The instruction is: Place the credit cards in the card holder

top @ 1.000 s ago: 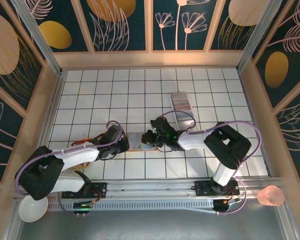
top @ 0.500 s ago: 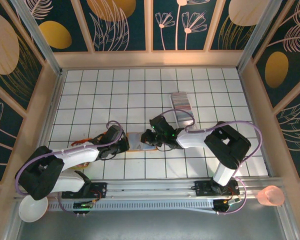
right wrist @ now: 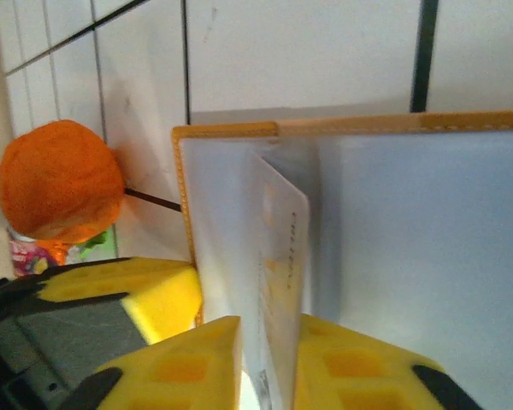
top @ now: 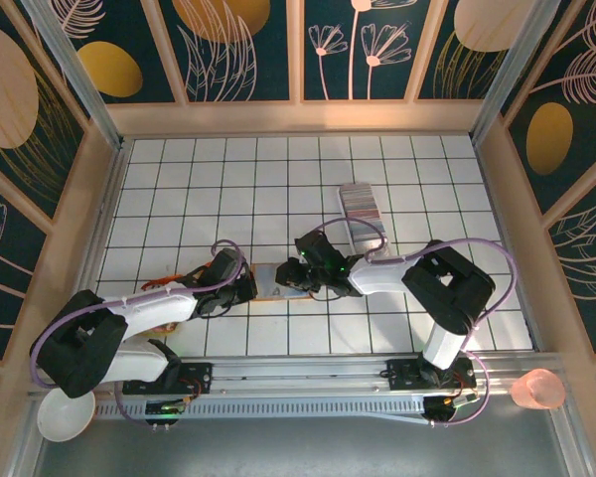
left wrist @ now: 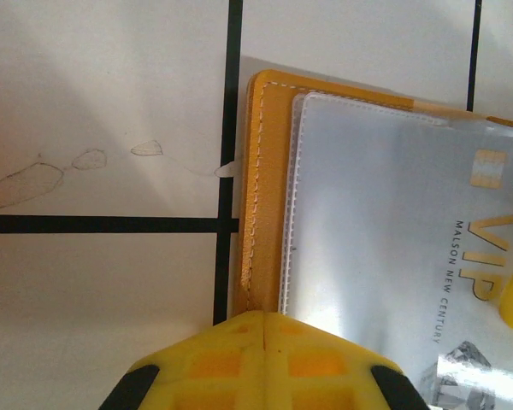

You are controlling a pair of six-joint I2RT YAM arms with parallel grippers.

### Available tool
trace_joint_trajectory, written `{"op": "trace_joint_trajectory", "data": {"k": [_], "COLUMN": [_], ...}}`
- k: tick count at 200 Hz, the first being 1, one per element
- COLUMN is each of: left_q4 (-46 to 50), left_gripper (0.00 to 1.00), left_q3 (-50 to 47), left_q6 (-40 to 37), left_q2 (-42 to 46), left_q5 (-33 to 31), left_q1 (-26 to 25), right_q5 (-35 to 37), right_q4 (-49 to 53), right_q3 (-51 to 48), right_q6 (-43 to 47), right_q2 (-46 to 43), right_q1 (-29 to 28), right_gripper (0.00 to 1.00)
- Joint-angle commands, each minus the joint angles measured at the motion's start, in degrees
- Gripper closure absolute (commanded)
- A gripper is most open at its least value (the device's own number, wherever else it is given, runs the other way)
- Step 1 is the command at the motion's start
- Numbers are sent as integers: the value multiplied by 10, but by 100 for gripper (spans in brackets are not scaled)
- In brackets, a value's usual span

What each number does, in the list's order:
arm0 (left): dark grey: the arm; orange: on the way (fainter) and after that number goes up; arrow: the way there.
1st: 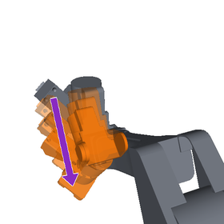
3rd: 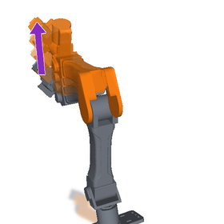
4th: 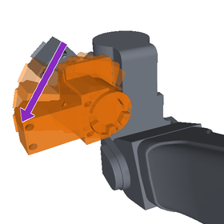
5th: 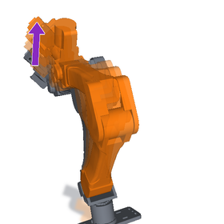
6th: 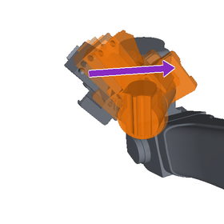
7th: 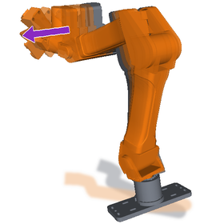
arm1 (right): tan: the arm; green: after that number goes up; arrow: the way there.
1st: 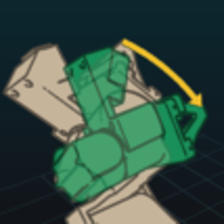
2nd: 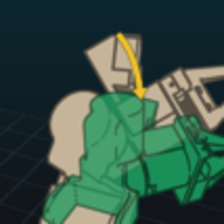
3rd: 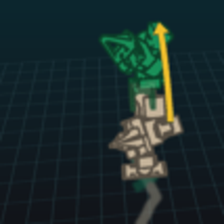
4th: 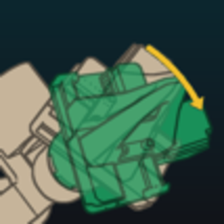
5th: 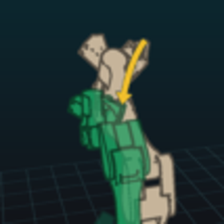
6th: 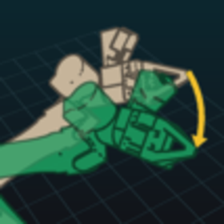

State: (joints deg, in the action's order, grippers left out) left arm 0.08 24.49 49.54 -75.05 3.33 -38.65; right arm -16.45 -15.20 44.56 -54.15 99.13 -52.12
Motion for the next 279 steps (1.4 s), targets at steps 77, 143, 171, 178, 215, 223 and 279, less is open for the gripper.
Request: {"op": "trace_joint_trajectory", "data": {"k": [77,143,171,178,215,223,279], "left_q4": [22,18,15,15,18,19,6], "left_gripper": [100,100,100,100,100,100,100], "left_q3": [-13,-15,-16,-16,-16,-16,-29], "left_q6": [-4,-5,-5,-5,-5,-5,2], "left_q2": [3,-1,-3,-3,3,4,11], "left_q5": [-5,-2,0,0,-3,-3,10], "left_q1": [-2,-1,-1,-2,-1,-2,-1], "right_q5": [89,104,114,115,132,132,121], "right_q4": [159,193,192,195,214,214,209], "right_q3": [74,121,133,135,134,132,157], "right_q6": [63,80,86,85,89,89,91], "right_q2": [7,49,49,49,40,38,56], "right_q1": [-15,-35,-43,-43,-43,-43,-49], "right_gripper": [67,78,76,76,75,76,84]}}
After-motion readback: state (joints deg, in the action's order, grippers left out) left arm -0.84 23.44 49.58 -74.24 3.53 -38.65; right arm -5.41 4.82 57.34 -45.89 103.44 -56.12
